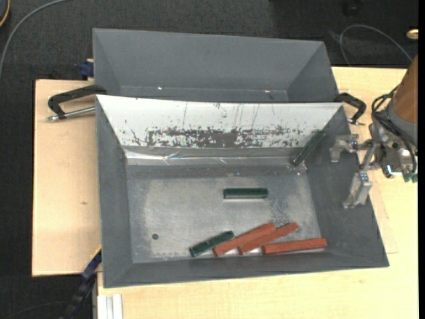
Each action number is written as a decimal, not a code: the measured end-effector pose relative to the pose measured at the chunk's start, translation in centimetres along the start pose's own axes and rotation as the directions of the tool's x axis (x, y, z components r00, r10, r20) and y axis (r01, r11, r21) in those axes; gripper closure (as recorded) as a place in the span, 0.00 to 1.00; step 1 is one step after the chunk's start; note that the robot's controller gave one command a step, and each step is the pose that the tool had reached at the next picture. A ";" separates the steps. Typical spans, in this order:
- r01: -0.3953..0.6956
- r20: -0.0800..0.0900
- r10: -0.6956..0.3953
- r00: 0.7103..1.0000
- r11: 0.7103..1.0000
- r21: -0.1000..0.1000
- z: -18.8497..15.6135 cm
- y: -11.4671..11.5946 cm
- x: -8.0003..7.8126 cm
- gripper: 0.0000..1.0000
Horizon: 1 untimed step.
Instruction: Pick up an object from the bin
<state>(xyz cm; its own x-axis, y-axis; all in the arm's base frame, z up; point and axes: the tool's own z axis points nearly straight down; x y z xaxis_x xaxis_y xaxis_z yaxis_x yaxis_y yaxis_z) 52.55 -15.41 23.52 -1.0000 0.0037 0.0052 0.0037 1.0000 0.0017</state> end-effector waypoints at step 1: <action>-0.040 -0.001 0.040 0.999 0.999 -0.001 15.6 4.6 0.2 0.00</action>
Offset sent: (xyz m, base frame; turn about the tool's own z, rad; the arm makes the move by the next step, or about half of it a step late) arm -0.0020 0.0445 -0.1519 0.0413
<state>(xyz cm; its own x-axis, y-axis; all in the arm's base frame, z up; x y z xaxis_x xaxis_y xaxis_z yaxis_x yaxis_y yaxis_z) 52.26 -10.74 7.94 -0.9990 0.0437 0.0061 0.0437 0.9990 0.0030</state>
